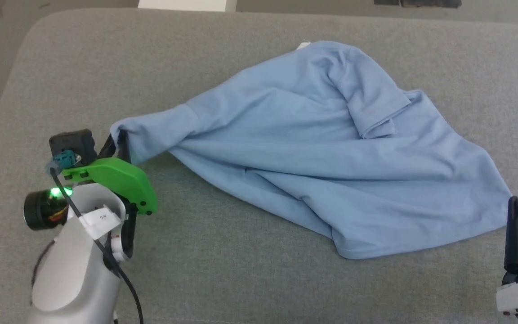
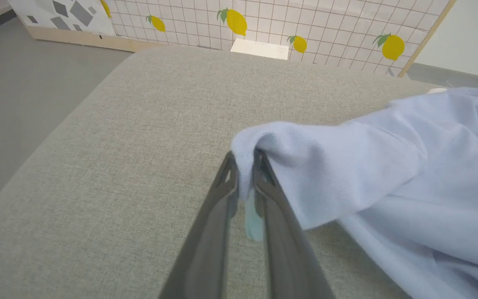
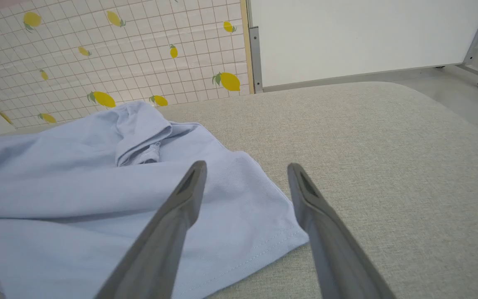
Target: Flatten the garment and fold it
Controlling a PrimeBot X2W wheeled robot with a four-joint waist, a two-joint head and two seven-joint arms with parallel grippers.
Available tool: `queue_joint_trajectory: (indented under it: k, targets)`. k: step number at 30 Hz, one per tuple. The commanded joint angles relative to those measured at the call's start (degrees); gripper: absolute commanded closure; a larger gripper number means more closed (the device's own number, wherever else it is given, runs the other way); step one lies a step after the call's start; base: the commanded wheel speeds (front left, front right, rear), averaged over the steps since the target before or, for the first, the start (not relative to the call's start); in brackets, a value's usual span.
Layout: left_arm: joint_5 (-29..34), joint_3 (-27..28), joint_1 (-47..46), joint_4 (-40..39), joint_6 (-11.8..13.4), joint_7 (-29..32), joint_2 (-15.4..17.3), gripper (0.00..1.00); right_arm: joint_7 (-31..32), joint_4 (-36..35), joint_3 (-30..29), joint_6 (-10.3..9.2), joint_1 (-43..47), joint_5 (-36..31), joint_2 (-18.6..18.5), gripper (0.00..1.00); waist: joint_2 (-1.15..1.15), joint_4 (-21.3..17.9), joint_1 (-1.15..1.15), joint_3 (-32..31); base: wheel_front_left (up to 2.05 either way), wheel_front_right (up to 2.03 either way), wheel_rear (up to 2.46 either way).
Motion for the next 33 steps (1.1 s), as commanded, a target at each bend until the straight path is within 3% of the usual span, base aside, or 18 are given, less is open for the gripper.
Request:
queue_joint_trajectory:
  k: [1,7,13,16,17,21,27,33]
  targets:
    - [-0.75,0.45,-0.08,1.47,0.29,-1.48,-0.95,0.00,0.24,-0.37,-0.15,-0.08,-1.15,-0.49,0.01,0.00,0.00,-0.52,0.00,1.37,0.00,0.00,0.00]
    - [-1.91,1.32,0.04,1.85,-0.54,-8.69,-3.57,0.00,0.85,0.21,0.09,-0.08,-1.34,-0.90,0.01,0.00,0.00,0.46,0.00,-0.12,0.00,0.00,0.00]
    - [-0.80,1.72,7.23,-8.53,-0.16,-18.39,-4.82,0.00,2.89,-0.73,3.31,-0.08,-1.68,-2.83,0.01,0.00,0.00,1.55,0.00,-3.84,0.00,0.00,0.00]
    - [0.45,1.45,12.78,-13.31,0.94,-20.35,-5.08,0.00,5.81,-1.22,6.65,-0.08,-2.66,-3.35,0.01,0.00,0.00,2.01,0.00,-5.43,0.00,0.00,0.00]
    - [1.48,0.88,19.12,-16.90,2.41,-21.42,-6.22,0.00,10.84,-1.21,10.78,-0.08,-4.34,-3.54,-0.79,0.00,0.00,2.38,0.00,-6.81,0.00,0.00,0.00]
    - [2.30,-0.38,25.89,-18.75,3.47,-21.93,-7.56,0.00,20.49,0.23,16.46,-0.08,-7.91,-0.68,-4.20,0.00,0.00,2.81,0.00,-7.60,0.00,0.00,0.00]
    - [1.93,-2.08,29.92,-17.63,3.03,-22.17,-9.28,0.00,36.76,4.24,25.29,-0.08,-13.81,3.12,-11.45,0.00,0.00,4.65,0.00,-8.19,0.00,0.00,0.00]
    - [3.51,-3.60,28.51,-16.05,2.31,-21.99,-8.63,0.00,41.44,10.55,34.31,-0.08,-19.77,3.76,-16.71,0.00,0.00,7.15,0.00,-7.94,0.00,0.00,0.00]
